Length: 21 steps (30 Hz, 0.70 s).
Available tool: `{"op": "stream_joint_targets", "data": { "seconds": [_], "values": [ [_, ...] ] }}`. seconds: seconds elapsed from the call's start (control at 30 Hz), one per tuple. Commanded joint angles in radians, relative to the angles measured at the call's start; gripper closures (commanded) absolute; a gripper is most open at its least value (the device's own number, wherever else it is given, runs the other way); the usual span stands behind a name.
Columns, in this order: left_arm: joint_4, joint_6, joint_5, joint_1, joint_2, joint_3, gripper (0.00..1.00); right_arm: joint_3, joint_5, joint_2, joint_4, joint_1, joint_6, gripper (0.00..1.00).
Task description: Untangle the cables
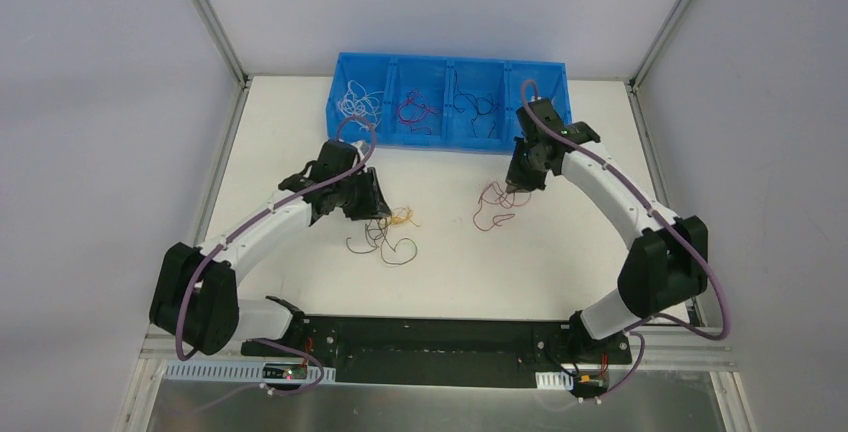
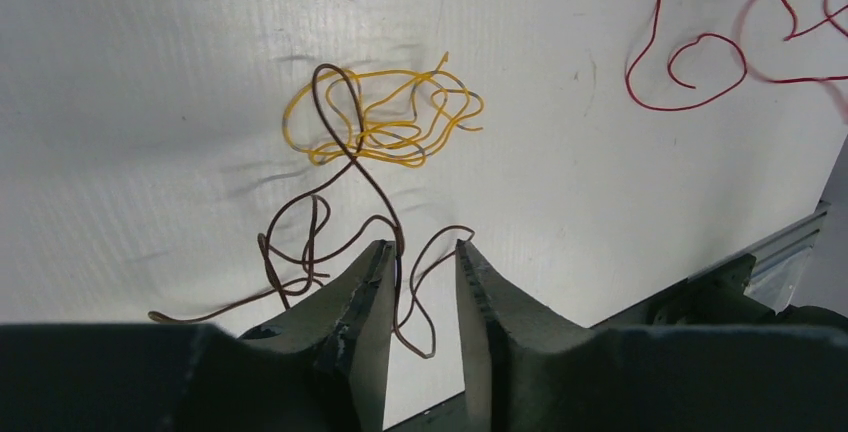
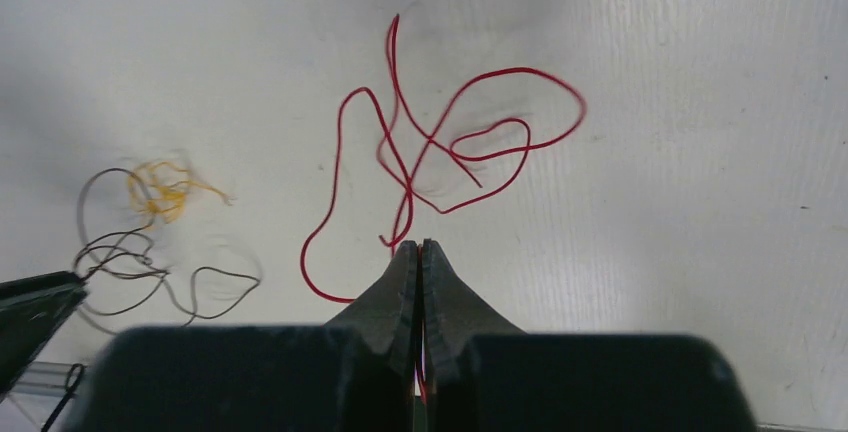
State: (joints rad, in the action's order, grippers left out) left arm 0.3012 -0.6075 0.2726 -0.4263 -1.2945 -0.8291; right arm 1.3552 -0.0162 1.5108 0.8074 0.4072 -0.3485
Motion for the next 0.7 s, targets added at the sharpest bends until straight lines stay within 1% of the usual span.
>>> {"op": "stream_joint_targets", "data": {
  "seconds": [0.0,0.03,0.07,0.13,0.17,0.2,0.23,0.33,0.4,0.47,0.53,0.6,0.67],
  "values": [
    [-0.017,0.056,0.047,-0.048,-0.019,-0.068,0.64,-0.055,-0.045,0.040,-0.050,-0.003,0.023,1.00],
    [-0.026,0.066,0.047,-0.064,-0.023,-0.078,0.56,-0.071,-0.044,0.051,-0.055,-0.004,0.026,1.00],
    [-0.039,0.074,0.049,-0.079,-0.028,-0.089,0.49,-0.083,-0.041,0.059,-0.062,-0.002,0.031,0.97],
    [-0.076,0.091,0.058,-0.113,-0.048,-0.107,0.36,-0.101,-0.024,0.071,-0.073,-0.004,0.045,0.83],
    [-0.095,0.100,0.064,-0.131,-0.062,-0.117,0.33,-0.108,-0.016,0.071,-0.078,-0.003,0.051,0.73],
    [-0.125,0.110,0.075,-0.148,-0.083,-0.124,0.31,-0.109,-0.012,0.066,-0.081,-0.003,0.053,0.66],
    [-0.157,0.119,0.090,-0.164,-0.115,-0.131,0.29,-0.109,-0.013,0.059,-0.081,-0.004,0.054,0.60],
    [-0.262,0.154,0.116,-0.222,-0.191,-0.159,0.27,-0.089,-0.014,0.026,-0.060,-0.015,0.054,0.48],
    [-0.290,0.206,0.111,-0.265,-0.237,-0.197,0.26,-0.081,-0.007,-0.011,-0.046,-0.038,0.050,0.42],
    [-0.298,0.294,0.089,-0.307,-0.278,-0.243,0.25,-0.089,0.005,-0.062,-0.041,-0.075,0.037,0.37],
    [-0.298,0.379,0.070,-0.350,-0.317,-0.295,0.25,-0.107,0.049,-0.114,-0.041,-0.125,0.020,0.30],
    [-0.270,0.454,0.032,-0.367,-0.353,-0.356,0.24,-0.129,0.072,-0.156,-0.043,-0.167,0.016,0.26],
    [-0.206,0.493,0.014,-0.368,-0.383,-0.430,0.24,-0.148,0.085,-0.180,-0.039,-0.188,0.026,0.24]
  ]
}}
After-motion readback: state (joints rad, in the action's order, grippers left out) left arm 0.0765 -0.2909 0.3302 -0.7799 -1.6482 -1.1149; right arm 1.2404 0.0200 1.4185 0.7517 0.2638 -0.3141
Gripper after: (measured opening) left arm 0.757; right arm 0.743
